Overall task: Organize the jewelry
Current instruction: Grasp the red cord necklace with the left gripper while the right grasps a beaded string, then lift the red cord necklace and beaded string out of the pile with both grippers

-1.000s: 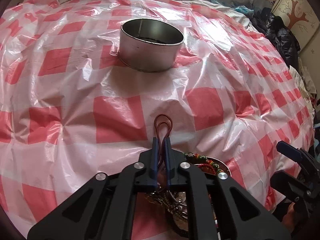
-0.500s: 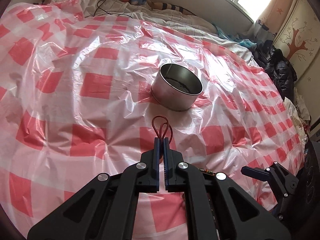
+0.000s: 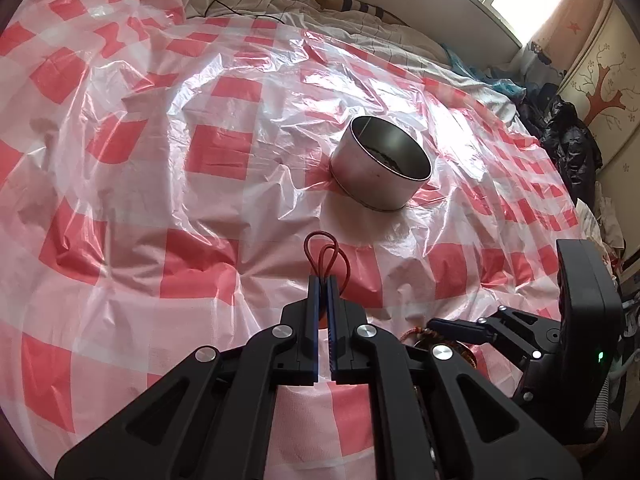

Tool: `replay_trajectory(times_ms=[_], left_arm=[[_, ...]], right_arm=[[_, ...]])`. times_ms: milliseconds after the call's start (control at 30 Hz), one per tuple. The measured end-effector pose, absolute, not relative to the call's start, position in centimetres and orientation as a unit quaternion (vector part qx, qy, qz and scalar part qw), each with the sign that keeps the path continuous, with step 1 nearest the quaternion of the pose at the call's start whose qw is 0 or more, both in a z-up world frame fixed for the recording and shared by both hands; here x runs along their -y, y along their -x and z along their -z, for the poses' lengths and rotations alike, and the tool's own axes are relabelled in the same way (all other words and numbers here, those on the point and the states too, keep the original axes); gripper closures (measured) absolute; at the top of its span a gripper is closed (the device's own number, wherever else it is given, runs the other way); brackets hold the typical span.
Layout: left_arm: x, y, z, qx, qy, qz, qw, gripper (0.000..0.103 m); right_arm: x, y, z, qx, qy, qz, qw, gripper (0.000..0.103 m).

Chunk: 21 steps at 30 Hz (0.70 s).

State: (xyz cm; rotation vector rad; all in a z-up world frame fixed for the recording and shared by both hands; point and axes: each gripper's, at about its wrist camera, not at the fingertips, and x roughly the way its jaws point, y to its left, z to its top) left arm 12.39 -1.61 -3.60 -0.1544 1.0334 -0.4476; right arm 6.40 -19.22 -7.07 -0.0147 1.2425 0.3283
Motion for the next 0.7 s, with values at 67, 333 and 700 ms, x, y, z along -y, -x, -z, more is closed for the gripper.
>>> replay_trajectory(times_ms=[67, 333, 700], left_arm=[[1.6, -12.3, 3.6, -0.489, 0.075, 0.212, 0.843, 0.100], [0.7, -12.3, 3.7, -0.488, 0.087, 0.206, 0.844, 0.100], [1.1, -12.4, 3.8, -0.491, 0.086, 0.209, 0.841, 0.100]], right_arm=[[20.8, -7.1, 6.9, -0.578, -0.064, -0.171, 0.795, 0.074], [25.2, -7.1, 5.4, -0.534, -0.212, -0.196, 0.795, 0.089], [26.6, -7.9, 4.8, -0.515, -0.305, -0.235, 0.766, 0.057]])
